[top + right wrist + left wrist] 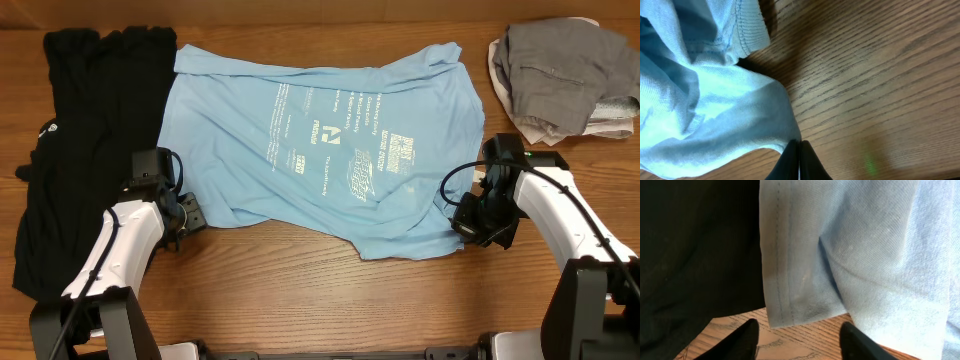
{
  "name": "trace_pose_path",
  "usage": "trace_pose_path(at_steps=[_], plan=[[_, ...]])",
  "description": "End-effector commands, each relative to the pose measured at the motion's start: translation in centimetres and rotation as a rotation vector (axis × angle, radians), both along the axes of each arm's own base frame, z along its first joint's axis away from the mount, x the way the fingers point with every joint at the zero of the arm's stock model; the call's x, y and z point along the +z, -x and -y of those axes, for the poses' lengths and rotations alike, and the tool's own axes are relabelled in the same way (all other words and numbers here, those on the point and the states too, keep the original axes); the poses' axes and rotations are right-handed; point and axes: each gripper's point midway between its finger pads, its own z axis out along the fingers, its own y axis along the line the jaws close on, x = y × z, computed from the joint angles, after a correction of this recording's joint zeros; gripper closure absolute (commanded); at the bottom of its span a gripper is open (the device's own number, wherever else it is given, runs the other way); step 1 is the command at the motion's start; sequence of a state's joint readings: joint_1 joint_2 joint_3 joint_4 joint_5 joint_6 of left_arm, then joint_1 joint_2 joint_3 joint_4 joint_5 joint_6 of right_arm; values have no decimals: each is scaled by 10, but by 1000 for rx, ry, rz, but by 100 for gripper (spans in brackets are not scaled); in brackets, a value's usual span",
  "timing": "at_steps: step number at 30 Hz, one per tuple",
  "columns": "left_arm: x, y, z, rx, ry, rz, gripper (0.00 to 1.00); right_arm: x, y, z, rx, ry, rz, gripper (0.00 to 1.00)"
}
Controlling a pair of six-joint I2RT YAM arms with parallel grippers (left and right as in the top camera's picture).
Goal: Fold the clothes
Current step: 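Grasp the shirt's bottom corners with left and right grippers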
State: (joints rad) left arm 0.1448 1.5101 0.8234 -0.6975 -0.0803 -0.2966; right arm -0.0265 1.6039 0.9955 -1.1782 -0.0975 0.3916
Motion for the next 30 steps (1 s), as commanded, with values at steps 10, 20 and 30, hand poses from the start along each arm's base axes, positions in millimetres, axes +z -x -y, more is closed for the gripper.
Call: trace_pose_path(at_steps=[10,20,30], plan=[[-7,6,-1,-7,-4,-24,63,7,-9,2,-3,0,42,96],[-6,7,-9,1,-45,-29,54,7,-9,3,-1,11,41,96],[-7,5,-9,2,-50,-15,63,6,-12,3,-1,11,52,96]])
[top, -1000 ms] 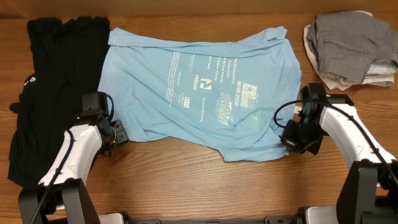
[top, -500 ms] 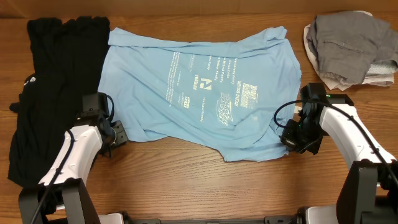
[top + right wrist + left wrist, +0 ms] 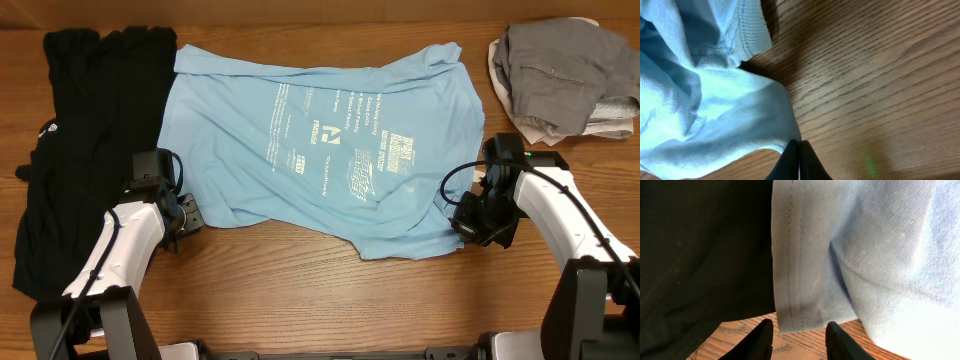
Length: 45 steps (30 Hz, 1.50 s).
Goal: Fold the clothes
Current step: 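Grasp the shirt's bottom corners with left and right grippers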
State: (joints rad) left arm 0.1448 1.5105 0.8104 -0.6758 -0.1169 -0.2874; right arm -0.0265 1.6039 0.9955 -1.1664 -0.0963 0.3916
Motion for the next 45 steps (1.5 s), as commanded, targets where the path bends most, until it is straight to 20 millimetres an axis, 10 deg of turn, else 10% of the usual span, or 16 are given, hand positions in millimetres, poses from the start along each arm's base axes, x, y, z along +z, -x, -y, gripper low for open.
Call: trace_pose_path(at_steps=[1,25,40,45], plan=[[-6,6,-3,4,-11,-21,63,7,-9,3,-2,10,41,96],[-13,0,-4,5,-17,24,71,6,-13,3,-2,10,56,96],[-12,-2,-3,5,-13,31,96,6,-15,3,-2,10,63,96],[17,-8,1,4,33,16,96,22,-17,3,-2,10,60,96]])
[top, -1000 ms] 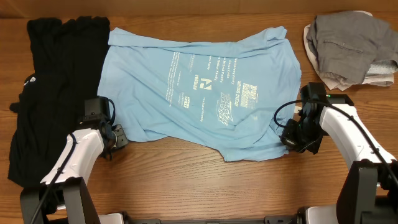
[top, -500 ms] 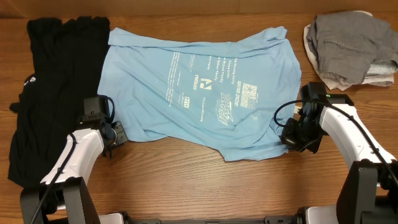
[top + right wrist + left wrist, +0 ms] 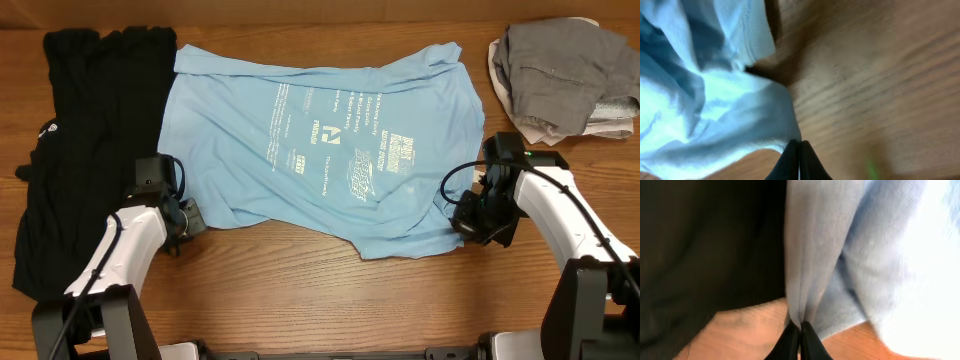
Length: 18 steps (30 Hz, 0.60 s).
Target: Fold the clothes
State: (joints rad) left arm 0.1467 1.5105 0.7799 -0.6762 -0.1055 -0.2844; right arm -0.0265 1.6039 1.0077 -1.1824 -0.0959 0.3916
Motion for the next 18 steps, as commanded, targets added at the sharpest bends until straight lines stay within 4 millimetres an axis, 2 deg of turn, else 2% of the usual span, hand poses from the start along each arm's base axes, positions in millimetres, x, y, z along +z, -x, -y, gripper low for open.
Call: trace_pose_path(at_steps=[1,5,10,18], plan=[[35,-21,-2,7,18,46,96,24,-19,3,-2,10,70,96],[78,-30,-4,6,14,63,96,48,-25,4,-3,10,99,96],[120,-33,-4,-1,12,69,96,73,-20,5,-9,12,113,96],[160,-23,-3,-45,7,45,96,101,-4,15,-30,16,164,96]])
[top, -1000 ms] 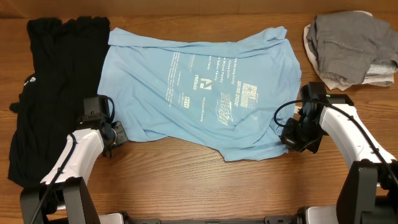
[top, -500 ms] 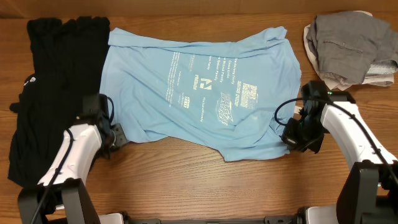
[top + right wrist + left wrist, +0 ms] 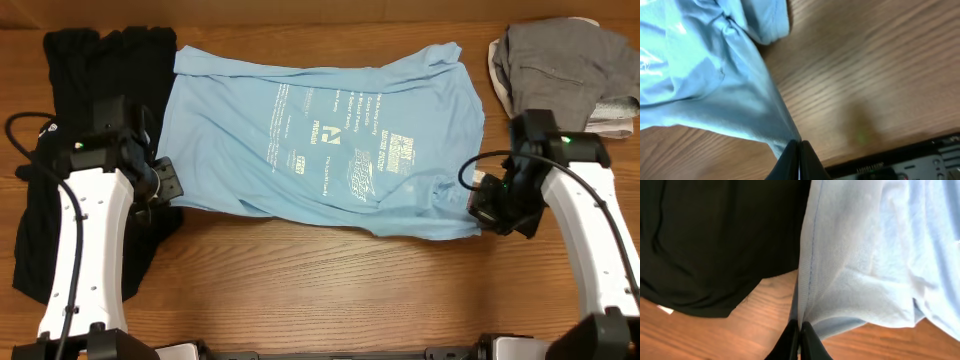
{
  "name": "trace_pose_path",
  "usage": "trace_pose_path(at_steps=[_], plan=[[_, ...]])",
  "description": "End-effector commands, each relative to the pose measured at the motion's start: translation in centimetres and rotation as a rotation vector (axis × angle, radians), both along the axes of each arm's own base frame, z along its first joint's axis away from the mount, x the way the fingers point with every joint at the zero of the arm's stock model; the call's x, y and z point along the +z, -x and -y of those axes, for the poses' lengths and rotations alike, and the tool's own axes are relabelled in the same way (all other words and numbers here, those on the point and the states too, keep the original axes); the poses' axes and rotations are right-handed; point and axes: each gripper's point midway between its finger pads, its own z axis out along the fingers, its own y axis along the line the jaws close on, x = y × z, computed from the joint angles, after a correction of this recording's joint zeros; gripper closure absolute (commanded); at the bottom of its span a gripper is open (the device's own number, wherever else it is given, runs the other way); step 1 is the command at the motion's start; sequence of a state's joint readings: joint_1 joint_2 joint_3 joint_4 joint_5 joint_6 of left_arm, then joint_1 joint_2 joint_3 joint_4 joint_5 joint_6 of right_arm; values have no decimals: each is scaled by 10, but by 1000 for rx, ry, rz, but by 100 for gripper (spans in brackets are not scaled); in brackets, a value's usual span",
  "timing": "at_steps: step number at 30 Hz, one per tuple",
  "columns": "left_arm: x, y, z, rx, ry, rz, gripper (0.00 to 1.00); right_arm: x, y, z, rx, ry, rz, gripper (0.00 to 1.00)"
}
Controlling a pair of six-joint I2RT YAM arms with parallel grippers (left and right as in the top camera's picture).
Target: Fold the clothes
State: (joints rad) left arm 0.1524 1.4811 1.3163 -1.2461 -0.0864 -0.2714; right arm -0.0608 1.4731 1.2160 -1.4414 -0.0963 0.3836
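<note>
A light blue printed T-shirt (image 3: 330,135) lies spread across the table's middle, its near edge lifted and stretched between both arms. My left gripper (image 3: 800,326) is shut on the shirt's near left hem (image 3: 807,280), raised above the wood. My right gripper (image 3: 799,145) is shut on the shirt's near right corner (image 3: 775,125), also held off the table. In the overhead view the left gripper (image 3: 163,192) and right gripper (image 3: 484,215) stand wide apart at the shirt's two near corners.
A black garment (image 3: 75,110) lies along the left side, partly under the left arm. A grey and white pile of clothes (image 3: 565,75) sits at the back right. The table's front edge (image 3: 900,160) shows under the right gripper.
Both grippers have risen and moved outward with the shirt's near corners. The near edge, which lay slack and bunched, is now pulled straighter and off the wood.
First my left gripper stood open around the shirt's near left hem while the right was shut on the near right corner. The left jaws narrowed, then were shut on the hem. Now both corners are raised and drawn apart.
</note>
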Motion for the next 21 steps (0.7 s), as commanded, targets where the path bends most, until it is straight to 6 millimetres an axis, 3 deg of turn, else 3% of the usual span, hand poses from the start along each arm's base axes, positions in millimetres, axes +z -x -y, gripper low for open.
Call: trace_pose_path(at_steps=[1,9,21], plan=[[27,-1,-1,-36,-12,47,96,24,-1,8,-7,15,93,96],[55,15,-1,-58,-29,60,96,51,21,20,-41,28,176,96],[86,59,-7,-40,-110,93,96,80,47,31,-66,44,272,96]])
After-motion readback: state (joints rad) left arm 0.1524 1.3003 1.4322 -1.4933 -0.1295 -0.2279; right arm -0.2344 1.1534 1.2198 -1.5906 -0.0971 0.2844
